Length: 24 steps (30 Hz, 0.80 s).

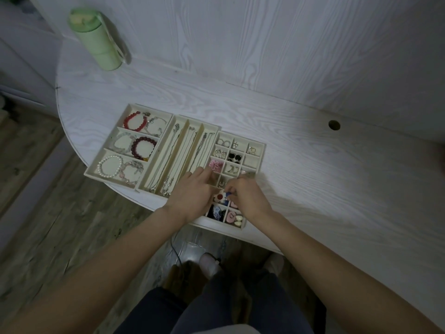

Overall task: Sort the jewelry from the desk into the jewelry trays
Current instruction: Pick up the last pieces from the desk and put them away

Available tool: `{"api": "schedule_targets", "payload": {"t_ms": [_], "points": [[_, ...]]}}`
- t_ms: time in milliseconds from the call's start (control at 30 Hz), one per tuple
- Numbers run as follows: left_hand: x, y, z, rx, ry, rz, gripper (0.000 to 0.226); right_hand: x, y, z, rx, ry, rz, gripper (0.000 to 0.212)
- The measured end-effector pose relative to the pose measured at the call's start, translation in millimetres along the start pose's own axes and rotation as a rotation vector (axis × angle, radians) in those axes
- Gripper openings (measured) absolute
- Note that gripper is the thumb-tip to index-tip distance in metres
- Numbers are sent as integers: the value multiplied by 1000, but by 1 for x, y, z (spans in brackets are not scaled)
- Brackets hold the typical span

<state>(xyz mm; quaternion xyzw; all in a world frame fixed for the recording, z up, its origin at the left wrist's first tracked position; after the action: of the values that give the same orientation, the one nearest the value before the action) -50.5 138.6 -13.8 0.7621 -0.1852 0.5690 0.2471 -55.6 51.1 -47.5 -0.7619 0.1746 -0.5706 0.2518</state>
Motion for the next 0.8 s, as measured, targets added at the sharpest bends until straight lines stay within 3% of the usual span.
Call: {"api": "schedule_targets", "payload": {"t_ms": [233,467,800], "points": [[-8,5,0,-14,-58,191,39,-1,3,1,-27,-19,0,16],[-6,7,-4,-80,8,193,24,2,-1,3,2,-11,-34,18],[-12,8,-4,-99,11,197,28,3,-7,6,35,-35,-120,21]]}}
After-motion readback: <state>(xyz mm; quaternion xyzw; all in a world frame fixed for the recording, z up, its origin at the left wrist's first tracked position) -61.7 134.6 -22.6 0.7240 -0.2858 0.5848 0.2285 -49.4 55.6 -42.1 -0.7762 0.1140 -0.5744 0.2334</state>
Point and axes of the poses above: each hand's wrist, its own z-axis towards the middle knuckle, its own x-axis out of the back of the hand, y = z × x, the point moved 9 cm from there along z, towards the middle knuckle, and after that the axes turned 4 degrees about x, right-handed, at the moved point
